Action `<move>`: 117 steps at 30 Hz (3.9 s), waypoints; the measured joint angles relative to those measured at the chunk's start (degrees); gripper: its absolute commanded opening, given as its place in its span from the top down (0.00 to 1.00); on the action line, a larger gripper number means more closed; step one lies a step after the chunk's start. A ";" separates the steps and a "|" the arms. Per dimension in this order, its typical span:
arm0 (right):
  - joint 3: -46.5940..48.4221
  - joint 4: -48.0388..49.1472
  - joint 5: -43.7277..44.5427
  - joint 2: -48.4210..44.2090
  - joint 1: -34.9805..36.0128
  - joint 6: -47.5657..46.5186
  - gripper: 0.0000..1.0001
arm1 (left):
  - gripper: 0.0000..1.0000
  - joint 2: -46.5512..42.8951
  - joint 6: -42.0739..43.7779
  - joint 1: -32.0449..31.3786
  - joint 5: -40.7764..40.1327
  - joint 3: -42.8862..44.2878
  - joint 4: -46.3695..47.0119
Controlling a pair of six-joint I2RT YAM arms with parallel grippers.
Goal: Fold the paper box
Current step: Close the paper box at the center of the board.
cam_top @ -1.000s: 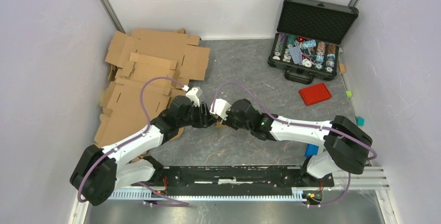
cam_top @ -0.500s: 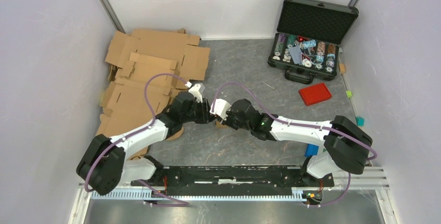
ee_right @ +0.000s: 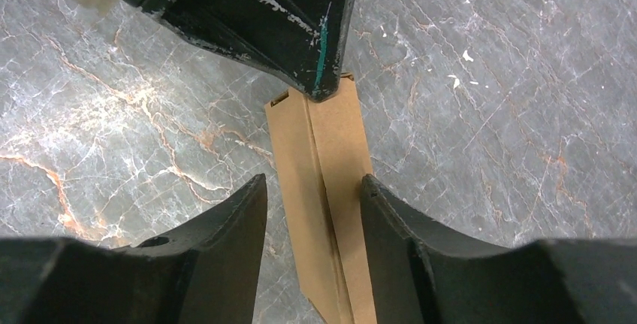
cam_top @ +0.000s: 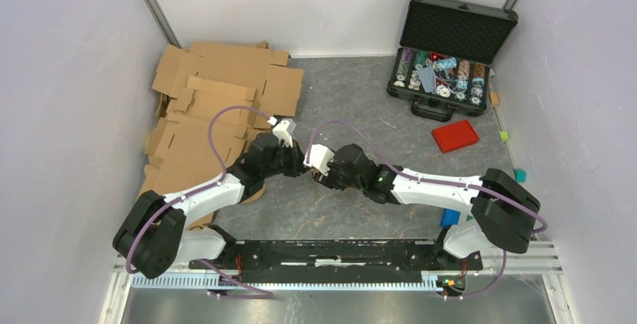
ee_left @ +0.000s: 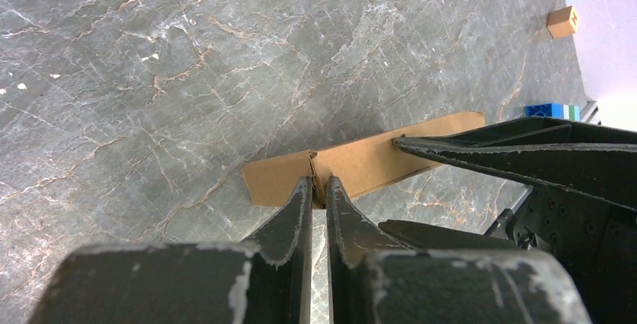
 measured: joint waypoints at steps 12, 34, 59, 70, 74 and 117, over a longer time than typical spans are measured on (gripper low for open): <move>0.00 -2.99 -1.36 -11.06 -7.91 7.58 0.33 | 0.90 0.09 0.09 0.00 0.00 -0.09 0.42; -21.75 2.36 1.05 -32.30 -14.95 42.62 0.09 | 0.89 -0.74 0.74 0.00 0.92 -0.79 0.26; -28.06 15.08 -3.56 -22.84 -14.95 62.34 0.51 | 0.87 -0.94 0.76 -0.07 1.38 -1.11 0.50; -28.06 15.47 -4.50 -22.80 -15.96 62.51 0.47 | 0.86 -1.05 0.76 -0.11 1.40 -1.42 0.90; -28.06 16.00 -5.27 -22.75 -16.52 62.53 0.48 | 0.86 -1.07 0.76 -0.13 1.40 -1.42 0.90; -26.29 23.91 -13.14 -14.88 -19.10 62.31 0.70 | 0.05 3.10 36.30 -3.91 15.76 12.85 -9.46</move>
